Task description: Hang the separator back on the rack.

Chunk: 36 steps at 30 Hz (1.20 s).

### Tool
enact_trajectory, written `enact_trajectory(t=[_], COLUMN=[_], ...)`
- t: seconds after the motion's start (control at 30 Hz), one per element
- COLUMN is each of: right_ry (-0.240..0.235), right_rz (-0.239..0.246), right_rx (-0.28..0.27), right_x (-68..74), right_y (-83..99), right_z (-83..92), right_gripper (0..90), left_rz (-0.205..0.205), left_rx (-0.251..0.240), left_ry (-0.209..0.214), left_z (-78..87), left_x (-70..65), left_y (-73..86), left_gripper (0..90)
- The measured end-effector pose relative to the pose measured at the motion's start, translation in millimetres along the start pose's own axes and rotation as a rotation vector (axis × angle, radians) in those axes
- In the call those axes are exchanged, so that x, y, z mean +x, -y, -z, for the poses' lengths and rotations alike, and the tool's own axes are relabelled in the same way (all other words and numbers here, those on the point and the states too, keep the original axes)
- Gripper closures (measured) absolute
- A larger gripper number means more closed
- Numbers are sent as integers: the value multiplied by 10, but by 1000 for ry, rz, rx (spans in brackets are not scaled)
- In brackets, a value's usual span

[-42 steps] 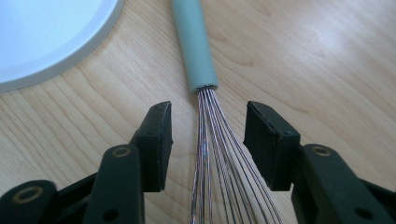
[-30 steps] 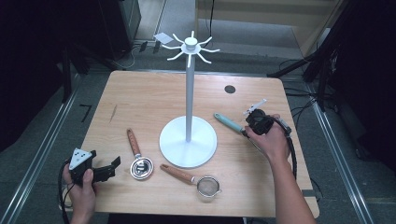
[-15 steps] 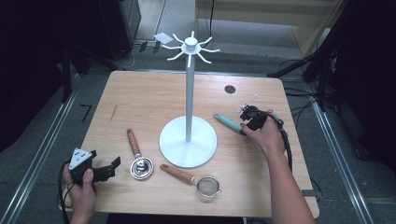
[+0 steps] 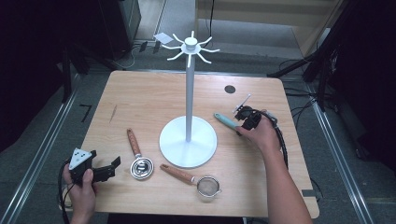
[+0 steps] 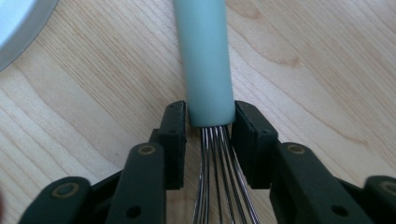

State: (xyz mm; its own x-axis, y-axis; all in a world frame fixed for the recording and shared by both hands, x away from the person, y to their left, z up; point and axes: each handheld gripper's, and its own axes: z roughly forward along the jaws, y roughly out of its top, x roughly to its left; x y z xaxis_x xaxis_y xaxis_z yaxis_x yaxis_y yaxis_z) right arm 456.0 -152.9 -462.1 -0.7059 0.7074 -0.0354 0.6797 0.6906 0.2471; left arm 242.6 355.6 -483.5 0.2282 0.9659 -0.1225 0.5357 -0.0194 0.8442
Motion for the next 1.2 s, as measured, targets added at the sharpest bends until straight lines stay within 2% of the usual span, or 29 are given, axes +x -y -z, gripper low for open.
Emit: enact_trajectory(t=[0.23,0.27,0.33,0.43,0.5,0.77,1.0,1.2], right_ry=[-7,-13,15,14,18,-14,-12,-26], right_rz=[-5,-9,-17,-17,-19,-41,-27,-21], right_rx=[3,18,31,28,25,34,13,52], right_x=[-6,-20,-20,-22,-21,-59,-38,-19], right_y=[-18,-35,-62,-93,-112,-133,-162,-261], right_z=[-21,-21,-22,-4,5,-41,-46,-60], right_gripper=[680,687,664,649,672,674,641,676], left_rz=[-1,0,1,0,0,-3,-4,-1], left_rx=[2,1,0,1,5,3,2,2], left_ry=[0,1,2,2,-1,-2,-3,-1], left_z=[-2,0,1,-1,-3,-1,1,0], left_x=[-3,1,3,2,-3,-5,-4,-2], left_y=[0,0,0,0,-2,-1,0,0], left_gripper=[0,0,0,0,0,0,0,0])
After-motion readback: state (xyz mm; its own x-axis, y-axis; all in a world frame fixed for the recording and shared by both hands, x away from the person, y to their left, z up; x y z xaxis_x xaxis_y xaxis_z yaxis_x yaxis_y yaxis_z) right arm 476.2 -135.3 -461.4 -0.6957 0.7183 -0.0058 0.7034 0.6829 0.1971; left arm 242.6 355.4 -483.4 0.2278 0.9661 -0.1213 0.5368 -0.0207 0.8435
